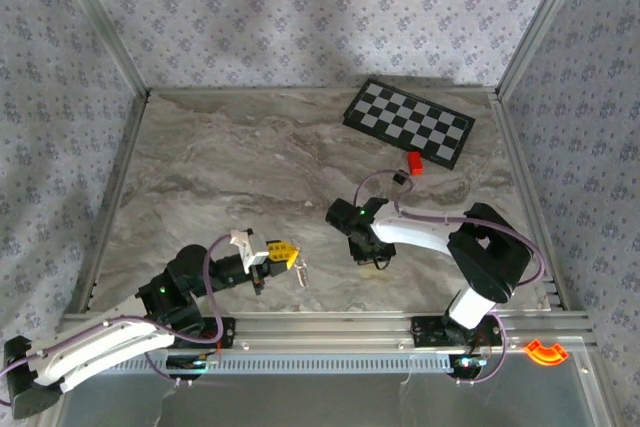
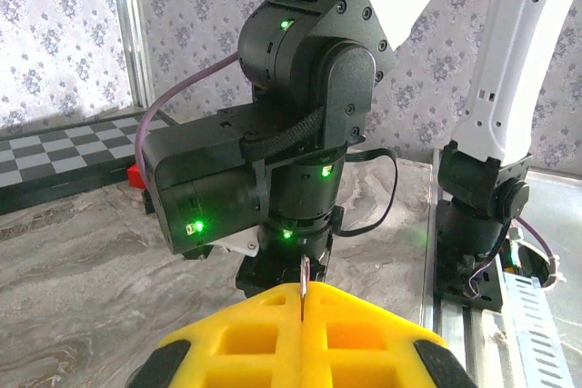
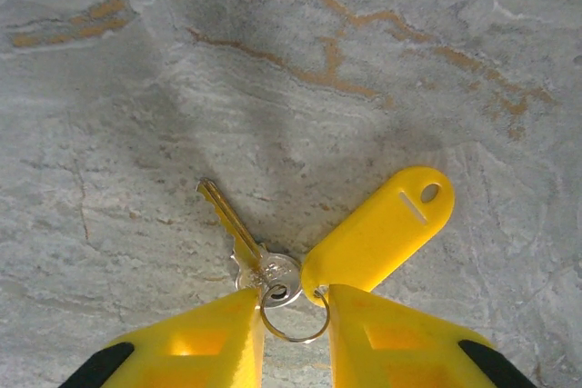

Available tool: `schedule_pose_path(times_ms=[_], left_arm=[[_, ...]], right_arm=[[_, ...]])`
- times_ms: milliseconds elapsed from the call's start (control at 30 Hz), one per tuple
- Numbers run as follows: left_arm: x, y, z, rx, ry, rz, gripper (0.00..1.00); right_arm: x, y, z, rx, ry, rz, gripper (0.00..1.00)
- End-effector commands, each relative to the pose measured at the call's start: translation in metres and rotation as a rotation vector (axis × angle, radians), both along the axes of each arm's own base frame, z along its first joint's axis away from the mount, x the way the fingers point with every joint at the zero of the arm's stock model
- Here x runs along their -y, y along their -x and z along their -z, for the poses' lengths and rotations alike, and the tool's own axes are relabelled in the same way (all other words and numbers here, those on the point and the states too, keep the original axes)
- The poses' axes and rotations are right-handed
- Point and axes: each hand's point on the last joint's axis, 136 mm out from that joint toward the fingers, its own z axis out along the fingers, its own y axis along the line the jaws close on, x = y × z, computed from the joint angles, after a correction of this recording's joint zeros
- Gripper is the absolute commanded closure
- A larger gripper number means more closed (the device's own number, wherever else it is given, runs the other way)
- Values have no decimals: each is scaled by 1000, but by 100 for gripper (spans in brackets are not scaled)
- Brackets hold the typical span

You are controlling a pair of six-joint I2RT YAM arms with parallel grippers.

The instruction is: Put the keys on the keyring

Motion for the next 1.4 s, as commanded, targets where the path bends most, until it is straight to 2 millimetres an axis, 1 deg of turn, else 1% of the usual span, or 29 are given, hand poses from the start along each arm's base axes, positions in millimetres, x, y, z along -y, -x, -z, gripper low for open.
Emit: schedule_pose_path(times_ms=[0, 133, 300, 500, 600, 767, 967, 1100, 1300, 1367], left_arm=[[-2, 0, -14, 15, 51, -2, 100], [-2, 0, -13, 13, 50, -3, 100], [-2, 0, -14, 15, 51, -3, 100], [-2, 0, -14, 15, 53, -3, 100], [-2, 0, -14, 16, 54, -2, 100], [-3, 0, -15, 16, 55, -2, 100], [-3, 1, -16, 17, 63, 2, 100], [-4, 2, -17, 19, 64, 3, 100], [-6, 3, -18, 19, 70, 3, 100], [-6, 3, -17, 19, 70, 4, 100]], right_arm=[[2, -5, -6, 20, 28, 11, 78], [1, -6, -7, 21, 27, -10, 82], [-9, -3, -8, -7, 56, -73, 86], [-13, 2, -12, -26, 61, -97, 88], [-13, 7, -15, -47, 51, -91, 86], [-10, 8, -25, -48, 42, -87, 80], [5, 23, -30, -108, 90, -113, 75], [12, 25, -25, -127, 82, -90, 75], [14, 36, -9, -186, 18, -41, 74], [10, 35, -4, -184, 6, -53, 72]])
